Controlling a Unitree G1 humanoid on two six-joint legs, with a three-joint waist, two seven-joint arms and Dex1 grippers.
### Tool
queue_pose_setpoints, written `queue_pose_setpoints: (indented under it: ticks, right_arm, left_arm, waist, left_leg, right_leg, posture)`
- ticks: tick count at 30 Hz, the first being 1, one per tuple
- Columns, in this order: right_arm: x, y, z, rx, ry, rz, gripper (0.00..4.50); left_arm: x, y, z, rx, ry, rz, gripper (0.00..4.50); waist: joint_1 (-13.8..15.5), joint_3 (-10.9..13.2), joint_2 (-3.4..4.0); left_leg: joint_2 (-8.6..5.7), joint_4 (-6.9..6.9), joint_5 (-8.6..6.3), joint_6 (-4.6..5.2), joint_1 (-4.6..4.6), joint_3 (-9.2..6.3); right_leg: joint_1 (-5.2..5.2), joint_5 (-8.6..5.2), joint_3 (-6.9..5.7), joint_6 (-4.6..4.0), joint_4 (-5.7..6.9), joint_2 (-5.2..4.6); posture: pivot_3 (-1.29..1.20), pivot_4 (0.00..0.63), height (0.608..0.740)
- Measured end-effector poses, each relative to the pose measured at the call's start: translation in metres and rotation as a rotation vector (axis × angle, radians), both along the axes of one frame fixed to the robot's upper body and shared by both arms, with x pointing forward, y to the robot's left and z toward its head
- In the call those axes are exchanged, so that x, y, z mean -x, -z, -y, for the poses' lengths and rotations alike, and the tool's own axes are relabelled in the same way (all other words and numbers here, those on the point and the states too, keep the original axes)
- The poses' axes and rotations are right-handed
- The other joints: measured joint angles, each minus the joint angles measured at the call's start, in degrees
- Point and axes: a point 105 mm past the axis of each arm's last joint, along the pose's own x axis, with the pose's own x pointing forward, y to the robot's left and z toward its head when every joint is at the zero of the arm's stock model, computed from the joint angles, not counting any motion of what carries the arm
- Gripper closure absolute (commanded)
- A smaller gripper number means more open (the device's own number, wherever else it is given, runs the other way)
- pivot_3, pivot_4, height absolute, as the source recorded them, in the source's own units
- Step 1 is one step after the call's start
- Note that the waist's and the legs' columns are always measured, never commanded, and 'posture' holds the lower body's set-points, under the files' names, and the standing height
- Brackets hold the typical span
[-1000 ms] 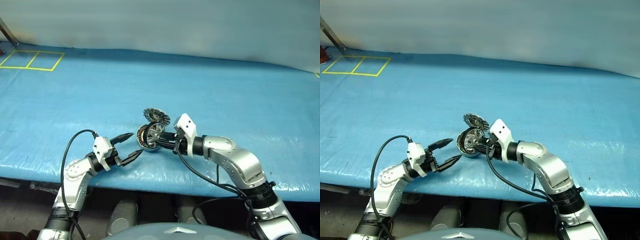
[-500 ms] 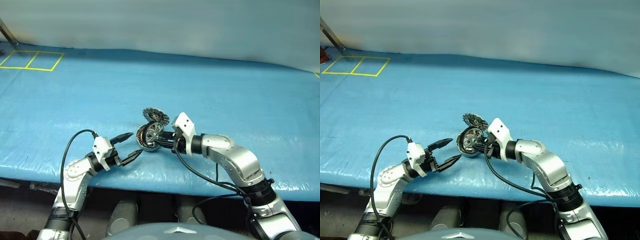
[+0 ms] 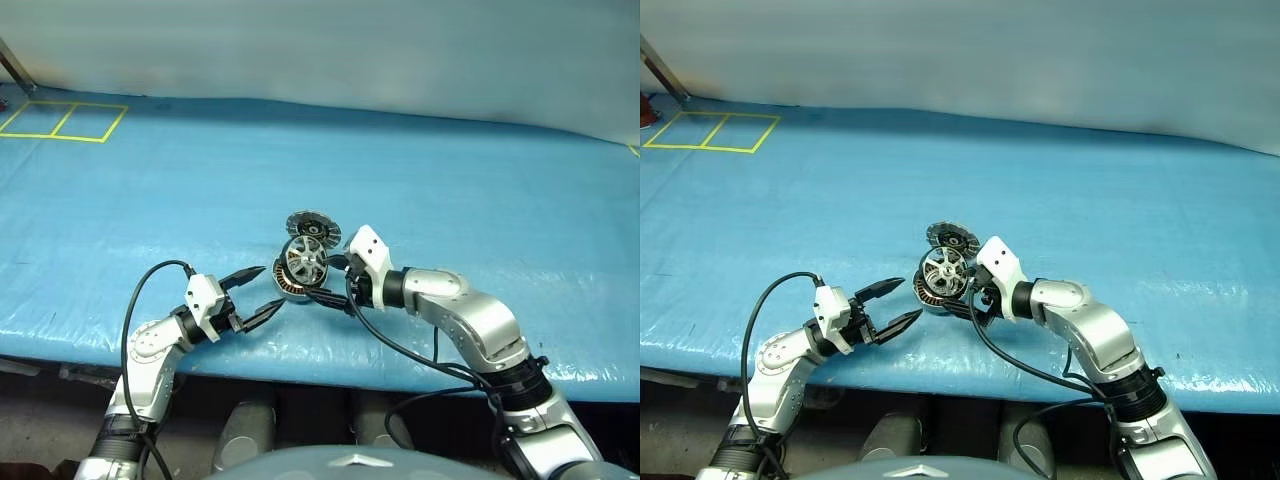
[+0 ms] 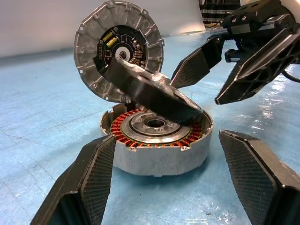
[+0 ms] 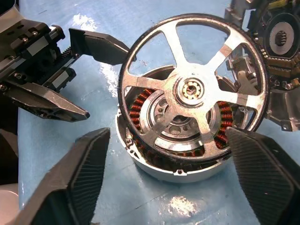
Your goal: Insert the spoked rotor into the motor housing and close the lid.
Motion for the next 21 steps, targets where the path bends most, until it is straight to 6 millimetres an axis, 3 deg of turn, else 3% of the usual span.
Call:
queue_pose_setpoints:
  ticks: [21]
  right_arm:
    - [0.0051, -0.0040, -0.0037, -0.021, -0.021, 0.007, 0.02]
  left_arm:
    - [-0.0008, -0.0003, -0.0004, 0.000, -0.006, 0.001, 0.64]
  waist:
    - [0.0, 0.0, 0.00]
  left_leg:
    - [0.00, 0.00, 0.00, 0.00, 0.00, 0.00]
  right_leg:
    - [-0.01, 0.00, 0.00, 0.00, 0.00, 0.00]
  posture:
    - [0.00, 0.150, 0.740]
